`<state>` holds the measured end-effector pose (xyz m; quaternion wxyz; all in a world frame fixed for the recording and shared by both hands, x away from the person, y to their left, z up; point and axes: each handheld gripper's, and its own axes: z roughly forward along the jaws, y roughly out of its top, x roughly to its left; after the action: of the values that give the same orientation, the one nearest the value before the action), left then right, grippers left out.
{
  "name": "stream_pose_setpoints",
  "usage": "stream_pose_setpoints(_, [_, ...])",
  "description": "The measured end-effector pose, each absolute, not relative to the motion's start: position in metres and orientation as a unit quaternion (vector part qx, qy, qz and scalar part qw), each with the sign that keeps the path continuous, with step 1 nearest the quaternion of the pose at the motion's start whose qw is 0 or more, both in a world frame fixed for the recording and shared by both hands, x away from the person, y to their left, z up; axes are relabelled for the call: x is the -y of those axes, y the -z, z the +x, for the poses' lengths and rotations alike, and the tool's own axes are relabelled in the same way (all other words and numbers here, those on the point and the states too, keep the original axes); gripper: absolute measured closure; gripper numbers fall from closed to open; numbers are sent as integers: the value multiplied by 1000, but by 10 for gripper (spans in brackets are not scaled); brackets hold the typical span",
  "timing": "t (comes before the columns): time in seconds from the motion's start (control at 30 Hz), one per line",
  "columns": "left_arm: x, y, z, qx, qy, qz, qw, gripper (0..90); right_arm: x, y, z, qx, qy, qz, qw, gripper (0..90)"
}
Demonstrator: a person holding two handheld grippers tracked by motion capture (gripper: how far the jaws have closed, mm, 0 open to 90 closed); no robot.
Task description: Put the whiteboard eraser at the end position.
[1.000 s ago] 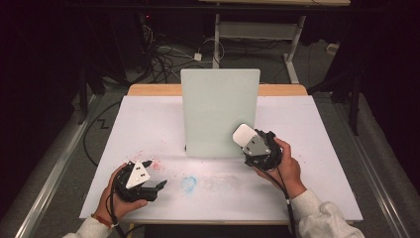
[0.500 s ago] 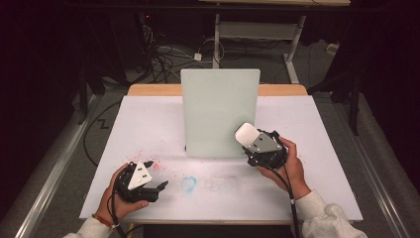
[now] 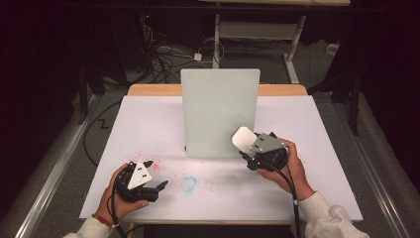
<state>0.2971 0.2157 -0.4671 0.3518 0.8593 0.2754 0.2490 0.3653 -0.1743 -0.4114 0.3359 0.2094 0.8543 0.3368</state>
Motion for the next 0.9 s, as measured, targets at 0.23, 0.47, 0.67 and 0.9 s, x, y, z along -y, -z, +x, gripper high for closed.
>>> stream_pose_setpoints(0.23, [-216, 467, 298, -275, -248, 860, 351, 196, 169, 412, 361, -867, -336, 192, 315, 306])
stream_pose_setpoints(0.47, [-215, 467, 297, -275, -248, 860, 351, 195, 161, 413, 356, -884, -326, 165, 291, 306])
stream_pose_setpoints(0.67, [-215, 468, 298, -274, -246, 861, 350, 195, 156, 417, 355, -897, -311, 153, 275, 306])
stream_pose_setpoints(0.9, [-215, 468, 297, -272, -246, 863, 347, 195, 149, 423, 352, -912, -296, 130, 252, 306])
